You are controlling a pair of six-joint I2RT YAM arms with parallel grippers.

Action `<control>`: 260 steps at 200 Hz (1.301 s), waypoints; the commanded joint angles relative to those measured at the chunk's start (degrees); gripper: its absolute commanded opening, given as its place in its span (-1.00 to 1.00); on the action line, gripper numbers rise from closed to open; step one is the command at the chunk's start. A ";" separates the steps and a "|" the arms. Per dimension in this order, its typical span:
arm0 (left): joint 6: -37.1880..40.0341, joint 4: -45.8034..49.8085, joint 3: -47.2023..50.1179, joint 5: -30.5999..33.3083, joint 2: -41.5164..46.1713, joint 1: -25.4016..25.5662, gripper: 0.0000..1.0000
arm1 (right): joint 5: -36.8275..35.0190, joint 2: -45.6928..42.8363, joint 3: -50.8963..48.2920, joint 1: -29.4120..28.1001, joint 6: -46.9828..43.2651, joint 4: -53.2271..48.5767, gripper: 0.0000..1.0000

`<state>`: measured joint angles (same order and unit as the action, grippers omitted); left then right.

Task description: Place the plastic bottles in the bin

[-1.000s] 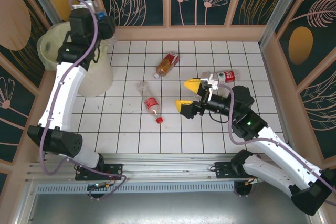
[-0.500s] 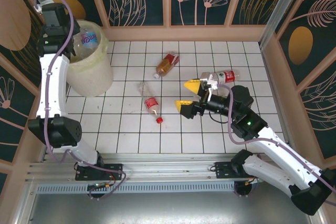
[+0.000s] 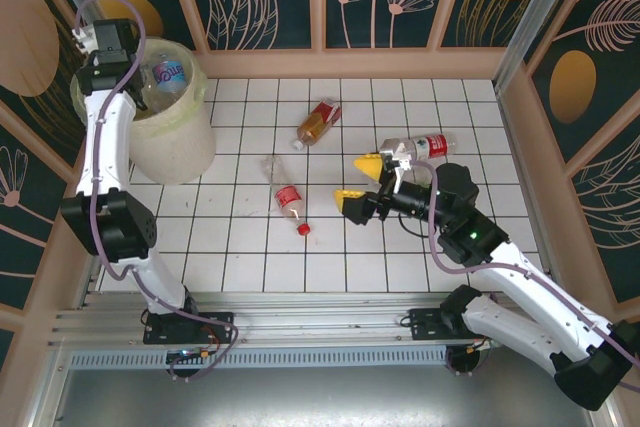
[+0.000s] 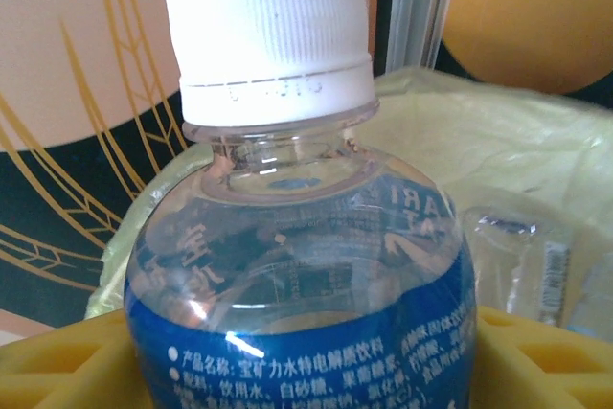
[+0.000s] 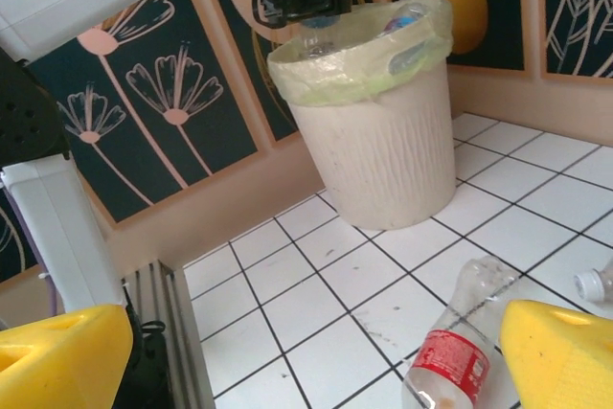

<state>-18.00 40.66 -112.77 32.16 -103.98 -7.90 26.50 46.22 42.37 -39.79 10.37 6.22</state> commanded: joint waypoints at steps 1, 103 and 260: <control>-0.05 2.62 -3.21 3.67 -1.42 -0.27 0.51 | -4.41 -0.39 0.25 -0.09 -0.16 -1.48 0.98; 0.70 -1.50 0.13 -7.97 9.12 1.40 0.97 | -28.29 0.73 -0.09 0.20 8.06 -11.36 0.96; 1.04 -23.28 35.04 -37.16 30.60 34.21 0.97 | -38.86 10.38 -1.96 21.70 37.53 -29.08 0.98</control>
<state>-15.25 25.02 -82.30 1.93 -76.09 21.67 -15.62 55.13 42.33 -22.09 43.42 -21.52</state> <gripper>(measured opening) 0.985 0.990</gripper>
